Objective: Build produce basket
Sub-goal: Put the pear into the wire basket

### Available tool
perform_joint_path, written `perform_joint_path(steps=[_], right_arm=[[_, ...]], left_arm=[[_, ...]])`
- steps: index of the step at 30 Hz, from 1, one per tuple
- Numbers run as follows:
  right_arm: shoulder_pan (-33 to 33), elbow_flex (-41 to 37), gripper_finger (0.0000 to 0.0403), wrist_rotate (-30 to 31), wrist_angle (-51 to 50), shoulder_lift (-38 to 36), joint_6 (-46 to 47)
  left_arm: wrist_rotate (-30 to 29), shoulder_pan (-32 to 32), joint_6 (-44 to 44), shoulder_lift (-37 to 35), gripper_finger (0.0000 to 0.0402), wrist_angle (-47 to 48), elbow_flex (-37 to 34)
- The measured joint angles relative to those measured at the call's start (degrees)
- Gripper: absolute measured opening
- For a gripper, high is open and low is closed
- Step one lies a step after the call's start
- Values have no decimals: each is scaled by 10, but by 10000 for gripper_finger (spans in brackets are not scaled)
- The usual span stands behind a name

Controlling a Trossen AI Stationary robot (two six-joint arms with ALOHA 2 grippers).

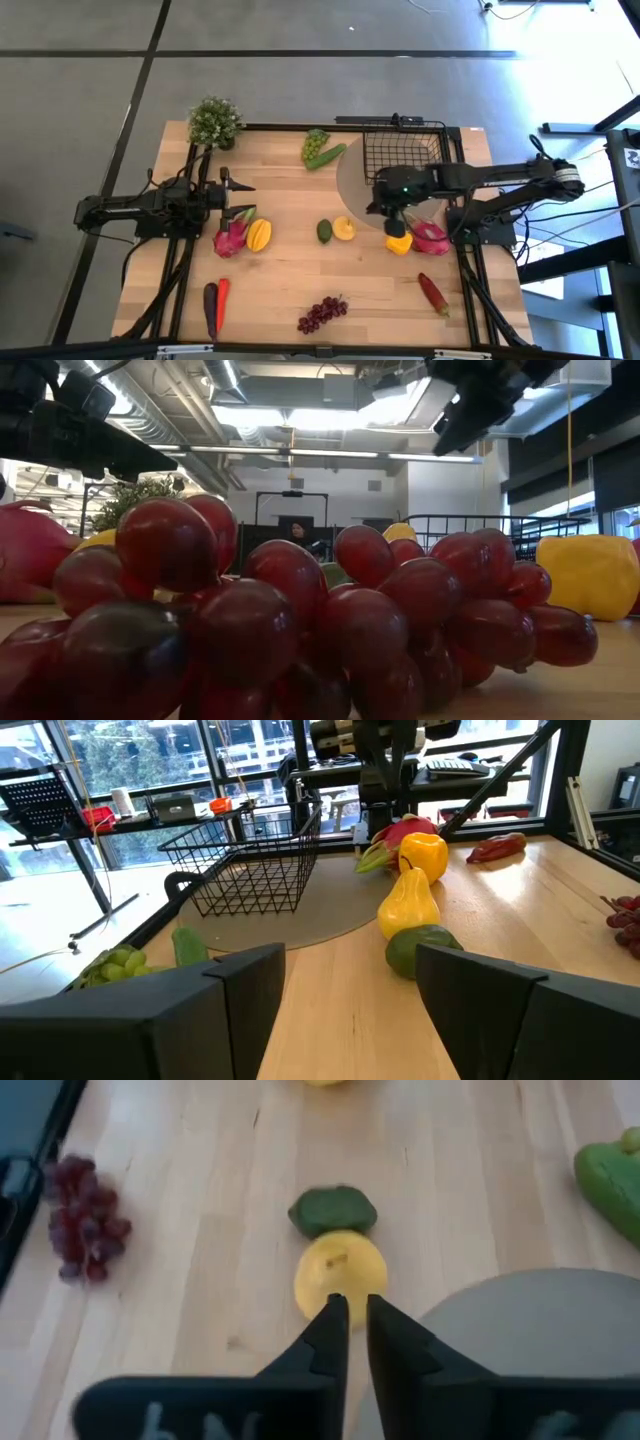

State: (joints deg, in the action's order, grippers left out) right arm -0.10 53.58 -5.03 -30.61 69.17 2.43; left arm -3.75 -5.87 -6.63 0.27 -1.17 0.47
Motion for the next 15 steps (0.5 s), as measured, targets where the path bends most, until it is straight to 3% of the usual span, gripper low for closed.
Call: perform_joint_path(steps=[7, 15], right_arm=[[7, 0, 99, 1, 48, 46, 18], [31, 0, 110, 0, 96, 108, -12]], left_arm=[[0, 0, 0, 0, 213, 0, 0], [0, 0, 0, 0, 213, 0, 0]])
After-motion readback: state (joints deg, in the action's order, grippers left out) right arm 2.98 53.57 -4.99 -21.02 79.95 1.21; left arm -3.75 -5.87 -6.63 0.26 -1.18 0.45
